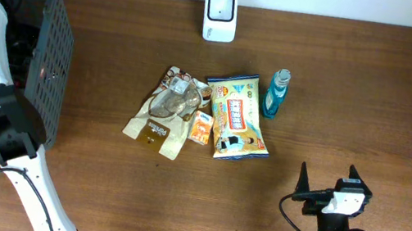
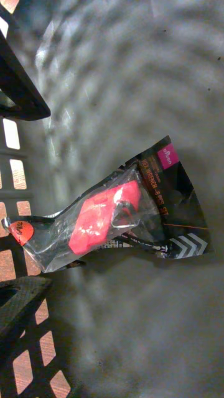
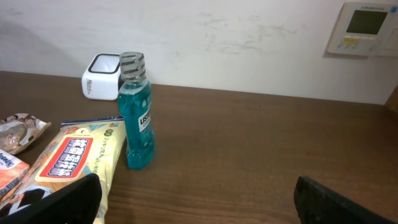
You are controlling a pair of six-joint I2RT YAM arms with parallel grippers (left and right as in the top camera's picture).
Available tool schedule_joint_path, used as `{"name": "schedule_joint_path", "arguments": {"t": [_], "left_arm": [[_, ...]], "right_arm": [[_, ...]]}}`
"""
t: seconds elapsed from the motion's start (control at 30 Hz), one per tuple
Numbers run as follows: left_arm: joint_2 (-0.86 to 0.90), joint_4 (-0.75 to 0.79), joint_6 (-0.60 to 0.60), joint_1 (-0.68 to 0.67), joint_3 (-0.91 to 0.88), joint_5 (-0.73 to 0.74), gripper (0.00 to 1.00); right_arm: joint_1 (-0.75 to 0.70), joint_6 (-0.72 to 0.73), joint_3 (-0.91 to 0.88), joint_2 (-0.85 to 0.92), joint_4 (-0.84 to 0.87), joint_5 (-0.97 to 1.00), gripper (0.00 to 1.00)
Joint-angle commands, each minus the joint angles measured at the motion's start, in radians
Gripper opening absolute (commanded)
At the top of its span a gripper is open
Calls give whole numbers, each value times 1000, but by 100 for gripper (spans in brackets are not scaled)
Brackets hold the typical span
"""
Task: Scan the item barcode
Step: 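Grasp the black-red hex wrench pack in the basket with the left gripper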
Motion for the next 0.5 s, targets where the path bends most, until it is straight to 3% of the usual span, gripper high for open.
{"name": "schedule_joint_path", "arguments": {"t": [0.0,0.17,0.3,0.47], "left_arm": [[83,-6,-24,1,3,-18,79],[47,-75,-15,25,4,-14,80],[-111,-80,7,32,4,-14,82],[-168,-105,47,29,-5,6,100]], "right_arm": [[-5,-6,-9,-7,-3,9,98],[-5,-6,-9,-7,-3,9,98],[-5,-6,-9,-7,-3,9,98],[-5,-6,-9,-7,-3,9,98]]}}
